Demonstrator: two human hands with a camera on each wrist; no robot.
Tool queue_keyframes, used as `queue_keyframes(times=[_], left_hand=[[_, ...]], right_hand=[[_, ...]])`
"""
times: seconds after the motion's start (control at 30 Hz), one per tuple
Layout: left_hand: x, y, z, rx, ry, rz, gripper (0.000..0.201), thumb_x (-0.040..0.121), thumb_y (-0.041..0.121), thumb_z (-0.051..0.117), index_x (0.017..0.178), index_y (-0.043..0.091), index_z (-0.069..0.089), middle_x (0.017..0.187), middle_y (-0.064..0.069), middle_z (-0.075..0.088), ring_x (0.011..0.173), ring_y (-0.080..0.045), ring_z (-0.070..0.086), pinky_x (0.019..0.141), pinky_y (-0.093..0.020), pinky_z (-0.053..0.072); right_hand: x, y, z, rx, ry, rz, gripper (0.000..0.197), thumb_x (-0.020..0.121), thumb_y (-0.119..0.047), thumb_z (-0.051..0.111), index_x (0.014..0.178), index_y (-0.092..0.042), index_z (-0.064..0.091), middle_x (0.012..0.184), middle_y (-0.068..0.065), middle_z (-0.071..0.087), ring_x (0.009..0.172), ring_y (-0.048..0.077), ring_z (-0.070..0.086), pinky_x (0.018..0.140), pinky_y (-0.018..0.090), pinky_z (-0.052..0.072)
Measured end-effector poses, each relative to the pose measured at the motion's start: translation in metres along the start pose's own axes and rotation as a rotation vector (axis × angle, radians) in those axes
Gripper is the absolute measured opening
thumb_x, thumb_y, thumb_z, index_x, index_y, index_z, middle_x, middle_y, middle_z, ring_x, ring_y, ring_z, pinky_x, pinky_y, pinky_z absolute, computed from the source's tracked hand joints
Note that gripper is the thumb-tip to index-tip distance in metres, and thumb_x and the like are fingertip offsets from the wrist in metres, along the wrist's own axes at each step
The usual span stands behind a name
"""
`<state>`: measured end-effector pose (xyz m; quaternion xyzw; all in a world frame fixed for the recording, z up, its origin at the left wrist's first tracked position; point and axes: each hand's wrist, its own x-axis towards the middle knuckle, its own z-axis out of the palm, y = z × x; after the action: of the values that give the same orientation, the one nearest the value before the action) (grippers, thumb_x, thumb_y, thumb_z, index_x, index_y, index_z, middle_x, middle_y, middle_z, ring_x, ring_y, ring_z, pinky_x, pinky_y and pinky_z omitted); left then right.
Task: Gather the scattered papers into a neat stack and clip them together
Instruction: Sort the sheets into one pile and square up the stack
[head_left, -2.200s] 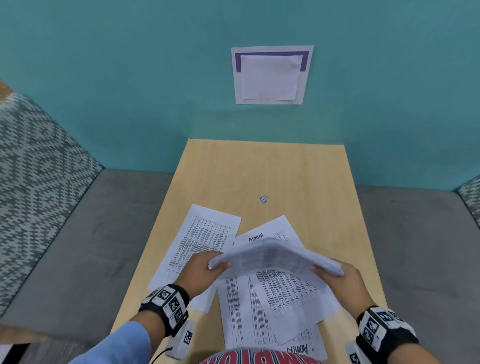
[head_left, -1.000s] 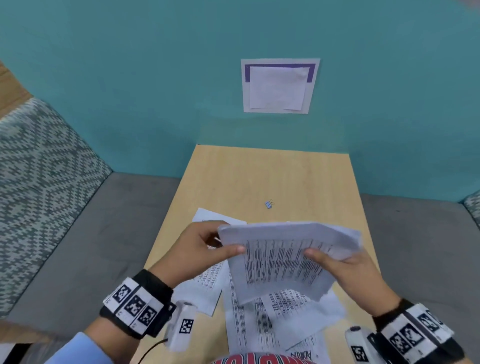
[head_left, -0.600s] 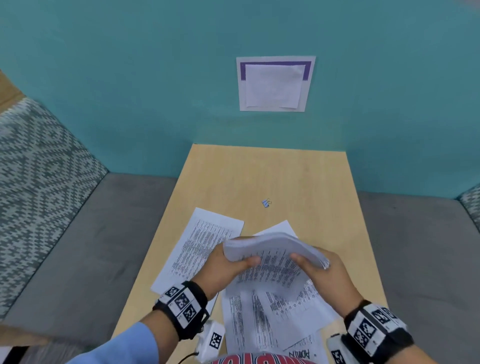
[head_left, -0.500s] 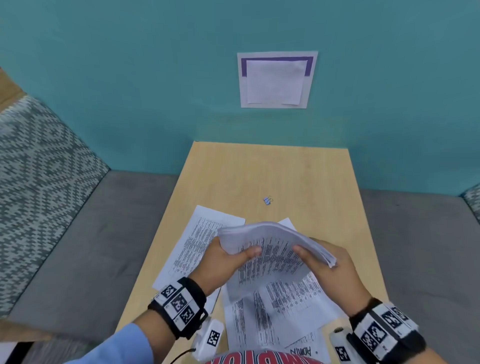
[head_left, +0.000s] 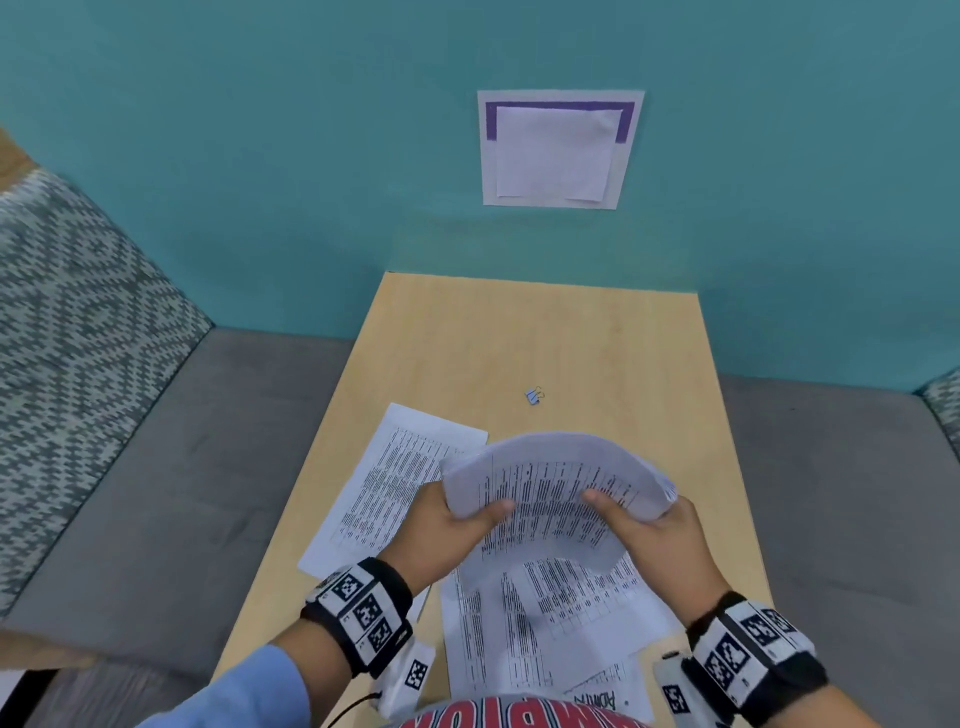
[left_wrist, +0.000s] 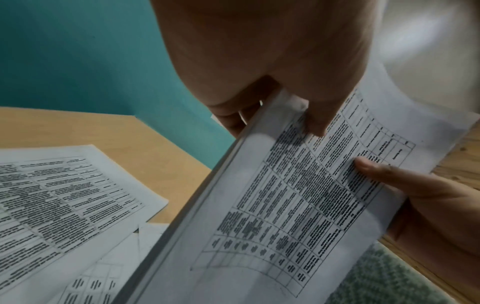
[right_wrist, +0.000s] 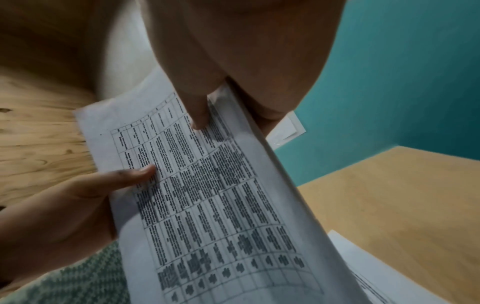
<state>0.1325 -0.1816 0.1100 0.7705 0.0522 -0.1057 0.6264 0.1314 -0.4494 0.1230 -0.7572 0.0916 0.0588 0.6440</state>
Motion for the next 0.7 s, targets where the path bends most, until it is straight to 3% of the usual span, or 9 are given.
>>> queue_keyframes(times=[0.07, 0.17, 0.27, 0.33, 0.47, 0.5, 0.57, 0.63, 0.7], left_hand=[[0.003, 0.003, -0.002, -0.014, -0.031, 0.017, 0.035, 0.078, 0.045, 0.090, 0.111, 0.040, 0.079, 0.113, -0.001, 0.084, 0.109, -0.019, 0.080, 0.096, -0.039, 0.064], [0.006, -0.010, -0.003, 0.033, -0.107, -0.078, 0.040, 0.078, 0.041, 0.093, 0.115, 0.035, 0.078, 0.115, 0.002, 0.084, 0.112, -0.014, 0.078, 0.100, -0.040, 0.063], [0.005, -0.030, -0.007, 0.164, -0.099, -0.143, 0.057, 0.078, 0.061, 0.086, 0.116, 0.020, 0.074, 0.112, -0.014, 0.080, 0.110, -0.027, 0.076, 0.099, -0.052, 0.062], [0.006, -0.041, -0.017, 0.171, -0.017, -0.171, 0.051, 0.083, 0.054, 0.085, 0.111, 0.013, 0.076, 0.105, -0.015, 0.081, 0.102, -0.028, 0.078, 0.095, -0.050, 0.063], [-0.002, -0.042, -0.065, 0.163, 0.060, -0.212, 0.061, 0.080, 0.062, 0.081, 0.076, 0.004, 0.063, 0.069, -0.011, 0.062, 0.066, -0.019, 0.059, 0.069, -0.034, 0.047], [-0.008, -0.041, -0.084, 0.180, 0.089, -0.211, 0.064, 0.079, 0.066, 0.080, 0.072, 0.006, 0.057, 0.066, -0.009, 0.053, 0.064, -0.018, 0.051, 0.066, -0.033, 0.040], [-0.023, -0.040, -0.126, 0.186, 0.199, -0.182, 0.073, 0.073, 0.078, 0.077, 0.080, 0.006, 0.066, 0.072, -0.007, 0.066, 0.069, -0.019, 0.059, 0.065, -0.039, 0.049], [-0.039, -0.037, -0.164, 0.163, 0.277, -0.165, 0.055, 0.081, 0.063, 0.082, 0.101, 0.012, 0.079, 0.095, -0.003, 0.084, 0.090, -0.019, 0.078, 0.083, -0.048, 0.063], [-0.059, -0.041, -0.198, 0.110, 0.353, -0.208, 0.020, 0.093, 0.029, 0.083, 0.110, 0.019, 0.080, 0.098, 0.013, 0.086, 0.097, -0.003, 0.080, 0.089, -0.035, 0.066]], right_hand=[[0.000, 0.001, 0.002, 0.014, 0.021, -0.010, 0.040, 0.080, -0.035, 0.088, 0.089, 0.002, 0.076, 0.094, 0.038, 0.070, 0.090, 0.053, 0.067, 0.082, 0.056, 0.061], [-0.001, 0.008, 0.013, -0.021, -0.017, 0.043, 0.011, 0.082, -0.019, 0.088, 0.090, -0.017, 0.081, 0.085, 0.004, 0.083, 0.088, 0.025, 0.080, 0.077, 0.034, 0.065], [0.003, 0.028, 0.027, -0.150, -0.038, 0.183, 0.014, 0.085, -0.023, 0.085, 0.085, -0.013, 0.075, 0.082, 0.008, 0.080, 0.079, 0.028, 0.077, 0.078, 0.044, 0.063], [0.012, 0.036, 0.038, -0.181, -0.049, 0.187, 0.024, 0.086, -0.032, 0.084, 0.087, -0.010, 0.075, 0.087, 0.016, 0.080, 0.085, 0.033, 0.077, 0.081, 0.051, 0.062], [0.026, 0.029, 0.072, -0.129, -0.216, 0.106, 0.011, 0.088, -0.035, 0.081, 0.098, -0.032, 0.079, 0.096, -0.013, 0.083, 0.092, 0.007, 0.078, 0.083, 0.035, 0.063], [0.033, 0.030, 0.084, -0.111, -0.246, 0.118, 0.013, 0.089, -0.032, 0.080, 0.102, -0.030, 0.079, 0.100, -0.010, 0.083, 0.096, 0.010, 0.078, 0.085, 0.036, 0.062], [0.052, 0.043, 0.109, -0.138, -0.266, 0.190, 0.021, 0.089, -0.029, 0.080, 0.109, -0.021, 0.076, 0.106, 0.002, 0.080, 0.103, 0.022, 0.076, 0.091, 0.044, 0.061], [0.075, 0.059, 0.132, -0.263, -0.264, 0.249, 0.031, 0.089, -0.033, 0.080, 0.113, -0.014, 0.072, 0.113, 0.008, 0.076, 0.104, 0.028, 0.074, 0.096, 0.047, 0.058], [0.099, 0.070, 0.151, -0.421, -0.258, 0.293, 0.045, 0.087, -0.044, 0.077, 0.120, -0.013, 0.069, 0.120, 0.008, 0.073, 0.109, 0.030, 0.072, 0.101, 0.044, 0.054]])
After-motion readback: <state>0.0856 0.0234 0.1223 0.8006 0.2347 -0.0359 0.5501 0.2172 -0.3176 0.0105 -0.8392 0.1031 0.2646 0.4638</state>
